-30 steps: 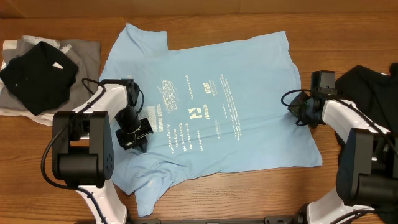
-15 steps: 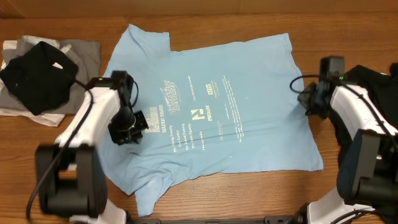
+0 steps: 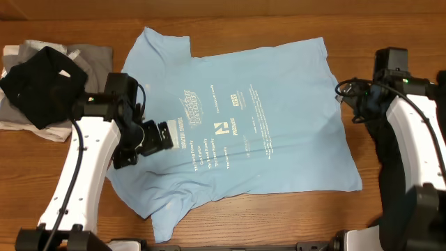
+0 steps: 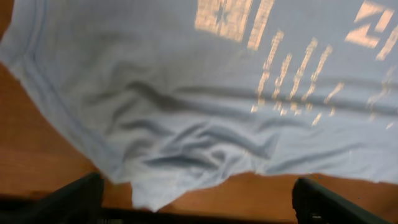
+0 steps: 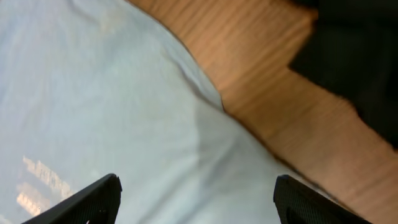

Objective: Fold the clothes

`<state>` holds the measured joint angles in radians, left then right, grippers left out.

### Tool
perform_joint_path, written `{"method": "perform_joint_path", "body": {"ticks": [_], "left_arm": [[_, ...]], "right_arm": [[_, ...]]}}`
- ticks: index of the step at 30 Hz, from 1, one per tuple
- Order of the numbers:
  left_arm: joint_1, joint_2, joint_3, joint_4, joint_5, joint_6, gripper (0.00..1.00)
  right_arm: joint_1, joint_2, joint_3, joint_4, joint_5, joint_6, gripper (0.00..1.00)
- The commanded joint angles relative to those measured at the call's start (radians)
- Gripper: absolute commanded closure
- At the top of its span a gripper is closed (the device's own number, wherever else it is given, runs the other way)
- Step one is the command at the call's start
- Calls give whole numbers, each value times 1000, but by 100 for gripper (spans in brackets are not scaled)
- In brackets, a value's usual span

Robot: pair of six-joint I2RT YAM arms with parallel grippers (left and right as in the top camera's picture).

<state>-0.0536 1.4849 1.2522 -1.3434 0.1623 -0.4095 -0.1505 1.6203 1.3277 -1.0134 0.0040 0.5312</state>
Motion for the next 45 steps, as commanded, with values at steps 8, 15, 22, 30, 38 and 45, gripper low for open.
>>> {"method": "perform_joint_path", "body": {"ticks": [8,15,22,30,38,45], "left_arm": [[-227,-95,23,-187,37,14,7],[-416,-65,-40,-268,50,-3,20],[-509,18,-114,-224,45,-41,23],[-550,135,-182,-194,40,-32,32],[-582,156,-320,-45,41,-94,25],[-582,156,-441,170,40,-153,27]], "right_arm": [[1,-134,21,-131,-29,-61,18],[1,-134,20,-137,-29,-65,18],[1,-134,20,-122,-29,-65,18],[0,-134,20,-116,-21,-68,17],[0,-134,20,-95,-13,-68,16],[0,-134,20,-88,-8,-68,15]]}}
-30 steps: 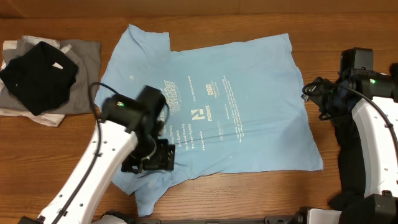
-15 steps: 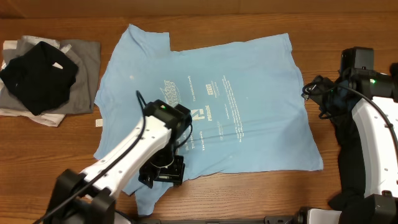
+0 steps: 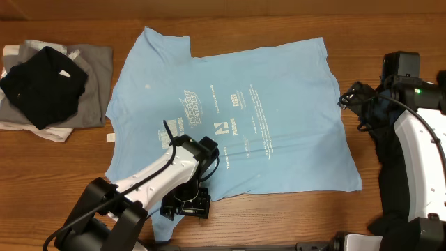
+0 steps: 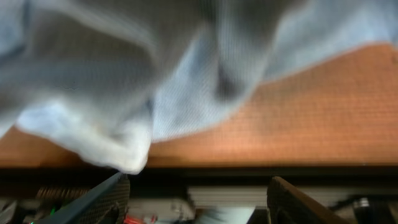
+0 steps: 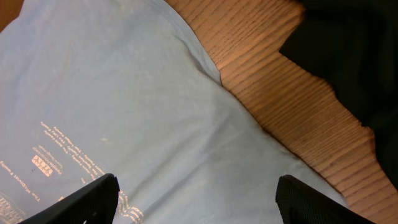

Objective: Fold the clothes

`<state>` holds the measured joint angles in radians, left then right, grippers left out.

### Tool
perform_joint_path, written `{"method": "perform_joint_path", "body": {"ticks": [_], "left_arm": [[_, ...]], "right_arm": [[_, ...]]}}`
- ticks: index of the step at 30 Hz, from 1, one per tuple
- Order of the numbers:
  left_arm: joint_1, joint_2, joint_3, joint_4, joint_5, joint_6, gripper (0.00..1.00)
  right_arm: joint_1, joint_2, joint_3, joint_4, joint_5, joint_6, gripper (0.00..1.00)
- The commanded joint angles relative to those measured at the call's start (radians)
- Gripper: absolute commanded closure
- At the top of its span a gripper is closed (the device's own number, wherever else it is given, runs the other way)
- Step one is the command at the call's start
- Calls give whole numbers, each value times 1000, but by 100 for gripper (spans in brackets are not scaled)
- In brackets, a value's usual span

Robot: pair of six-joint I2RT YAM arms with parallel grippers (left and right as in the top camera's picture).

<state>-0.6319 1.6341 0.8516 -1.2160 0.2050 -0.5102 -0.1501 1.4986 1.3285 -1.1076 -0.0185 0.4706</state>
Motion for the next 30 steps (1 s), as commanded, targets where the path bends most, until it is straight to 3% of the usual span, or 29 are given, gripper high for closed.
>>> {"method": "perform_joint_path", "body": {"ticks": [1,12,19,30], "left_arm": [[-3,7,-54,64,-3,-56,28],[-3,7,-101,94,-133,-63,27],[-3,7,-109,108,-138,-51,29],[-3,7,-142,179,-139,-48,36]], "right_arm": [[0,-12,19,7,18,-8,15],[0,-12,8,-10,25,-7,14],[-22,-11,-114,-24,25,5,4],[-99,-11,-139,-35,9,19,3]]}}
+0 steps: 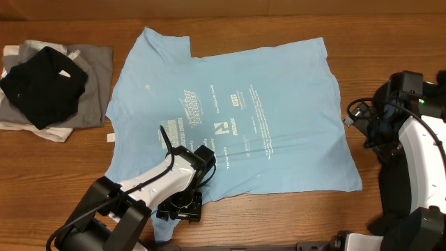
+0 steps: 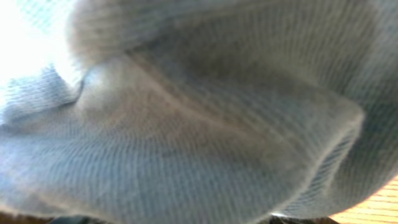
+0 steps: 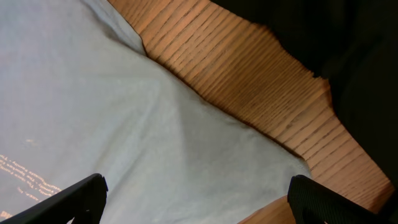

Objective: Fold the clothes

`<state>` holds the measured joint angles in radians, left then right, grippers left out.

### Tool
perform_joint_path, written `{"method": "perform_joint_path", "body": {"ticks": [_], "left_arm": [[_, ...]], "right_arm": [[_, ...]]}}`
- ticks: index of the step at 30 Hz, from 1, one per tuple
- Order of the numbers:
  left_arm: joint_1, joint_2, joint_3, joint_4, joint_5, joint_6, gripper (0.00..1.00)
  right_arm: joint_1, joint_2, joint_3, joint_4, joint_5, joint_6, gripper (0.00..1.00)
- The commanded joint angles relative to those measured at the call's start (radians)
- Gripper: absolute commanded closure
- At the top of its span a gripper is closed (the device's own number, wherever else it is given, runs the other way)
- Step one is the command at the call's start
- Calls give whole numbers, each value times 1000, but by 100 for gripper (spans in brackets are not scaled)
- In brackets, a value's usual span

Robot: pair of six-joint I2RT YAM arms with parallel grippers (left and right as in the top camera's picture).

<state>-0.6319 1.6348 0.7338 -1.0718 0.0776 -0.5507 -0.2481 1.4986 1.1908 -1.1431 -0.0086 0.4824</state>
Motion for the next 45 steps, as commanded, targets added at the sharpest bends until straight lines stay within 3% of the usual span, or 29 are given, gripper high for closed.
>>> {"method": "perform_joint_path", "body": {"ticks": [1,6,9,11,12,25,31,36,45], "left_arm": [[-3,6,-26,38,-5,-8,36],[-3,6,-26,38,-7,-11,51],[-3,6,-26,41,-6,-11,72],[-3,6,-26,41,-7,-11,91],[-3,6,-26,41,-7,-11,96],[-3,6,-26,41,-5,-11,96],[-3,6,-26,44,1,-11,96],[-3,6,-26,43,1,-14,96],[-3,6,-26,44,2,-14,96]], "right_arm": [[-1,-11,-2,0,-2,8,3],[0,-11,-5,-22,-15,8,7],[-4,-11,-32,-40,-15,12,21],[-11,-11,-67,-34,-16,21,21],[-16,-11,-93,-28,-16,27,21],[-23,-11,-300,16,-114,66,26],[-23,-11,-359,110,-68,191,37],[-36,-11,-458,228,-38,310,37],[-77,-11,-510,290,-37,337,37]]}}
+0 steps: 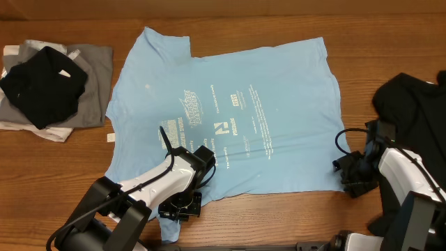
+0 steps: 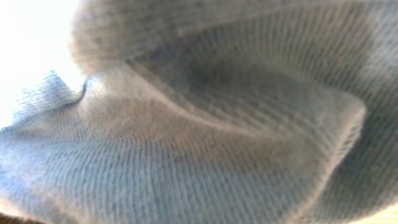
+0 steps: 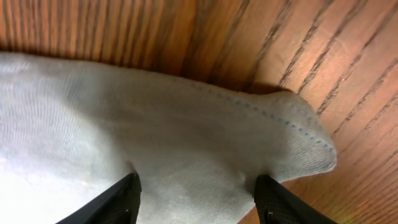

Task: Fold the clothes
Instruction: 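Lift the lower hem with both grippers and fold it upward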

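A light blue T-shirt with white print lies spread flat on the wooden table. My left gripper is down on the shirt's lower left corner. The left wrist view is filled with blue fabric, and the fingers are hidden. My right gripper is at the shirt's lower right corner. In the right wrist view the gripper is open, its fingers wide apart on either side of the hemmed corner.
A pile of black and grey clothes sits at the far left. A black garment lies at the right edge, close behind my right arm. A small white tag lies beside the shirt's left edge.
My right gripper has moved from beside the shirt's right edge down to its lower right corner, which now lies between its open fingers. The left gripper has stayed in the fabric.
First my left gripper was open over the shirt's left side and my right near its upper right edge. Then the left was at the lower left corner, later buried in fabric. The right was further down the right edge each time and now straddles the lower right corner.
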`<state>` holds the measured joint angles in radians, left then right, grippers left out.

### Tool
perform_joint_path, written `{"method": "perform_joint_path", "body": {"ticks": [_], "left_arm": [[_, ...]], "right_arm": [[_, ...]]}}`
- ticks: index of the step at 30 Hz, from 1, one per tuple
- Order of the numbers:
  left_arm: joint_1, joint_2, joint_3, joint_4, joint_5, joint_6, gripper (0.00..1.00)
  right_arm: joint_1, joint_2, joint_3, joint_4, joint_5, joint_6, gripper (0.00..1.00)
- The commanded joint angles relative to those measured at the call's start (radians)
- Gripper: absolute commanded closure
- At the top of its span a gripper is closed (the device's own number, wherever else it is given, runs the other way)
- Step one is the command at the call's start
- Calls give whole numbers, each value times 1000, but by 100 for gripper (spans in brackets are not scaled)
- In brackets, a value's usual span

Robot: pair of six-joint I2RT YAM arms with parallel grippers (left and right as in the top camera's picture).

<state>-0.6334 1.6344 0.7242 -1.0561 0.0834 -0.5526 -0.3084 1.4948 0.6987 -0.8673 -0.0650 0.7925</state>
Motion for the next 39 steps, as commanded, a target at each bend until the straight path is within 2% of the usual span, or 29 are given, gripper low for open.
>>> {"method": "perform_joint_path", "body": {"ticks": [1,7,12,17,21,33,39], "left_arm": [[-2,7,-16,28,-4,-13,96],[-2,6,-16,29,-4,-13,96],[-1,6,-16,22,4,-12,96],[0,6,-16,25,14,-13,96],[0,6,-16,26,14,-13,96],[0,6,-16,34,14,-12,96],[0,6,-16,37,14,-12,96]], "right_arm": [[-20,-7,-19,12,18,27,37],[-20,-21,-20,-10,20,19,40],[-20,-105,6,-58,32,19,39],[-20,-200,42,-138,91,-4,34],[-20,-203,36,-180,71,-4,33],[-20,-203,-139,25,-8,0,34],[-20,-202,-142,26,-11,2,43]]}}
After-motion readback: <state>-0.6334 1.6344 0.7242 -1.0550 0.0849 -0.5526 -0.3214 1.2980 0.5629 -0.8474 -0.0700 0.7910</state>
